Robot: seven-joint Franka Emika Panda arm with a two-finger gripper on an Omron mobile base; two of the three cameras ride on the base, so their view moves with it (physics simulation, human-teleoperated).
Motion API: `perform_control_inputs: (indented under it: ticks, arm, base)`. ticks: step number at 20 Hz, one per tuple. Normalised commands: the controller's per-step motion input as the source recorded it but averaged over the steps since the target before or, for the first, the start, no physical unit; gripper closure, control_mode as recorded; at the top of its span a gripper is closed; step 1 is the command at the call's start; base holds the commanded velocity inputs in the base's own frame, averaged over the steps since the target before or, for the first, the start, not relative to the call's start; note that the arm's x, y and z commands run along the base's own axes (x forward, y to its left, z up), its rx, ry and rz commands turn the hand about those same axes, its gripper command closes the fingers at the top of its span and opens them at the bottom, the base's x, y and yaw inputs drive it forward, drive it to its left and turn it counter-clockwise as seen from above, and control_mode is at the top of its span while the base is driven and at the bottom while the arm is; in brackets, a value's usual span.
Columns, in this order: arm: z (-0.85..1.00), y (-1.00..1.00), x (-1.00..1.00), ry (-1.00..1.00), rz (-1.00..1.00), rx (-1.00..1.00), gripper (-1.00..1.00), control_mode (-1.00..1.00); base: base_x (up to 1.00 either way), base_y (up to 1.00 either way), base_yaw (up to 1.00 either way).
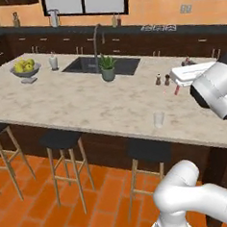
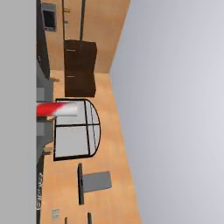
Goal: Take a straw from the drawer in front and place it inside the glass cup on the dining counter.
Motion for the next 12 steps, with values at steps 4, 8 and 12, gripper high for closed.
perform_control_inputs:
  ticks: [4,8,12]
  arm:
    - [0.00,0.00,0.00,0.00,0.00,0.00,1.00,1.00]
    - [0.00,0.00,0.00,0.00,0.00,0.00,1.00,1.00]
    - [0.00,0.00,0.00,0.00,0.00,0.00,1.00,1.00]
  base:
    - [0.32,0.47,-0.77]
    - [0.31,0.43,-0.74]
    - [0.33,0.51,-0.70]
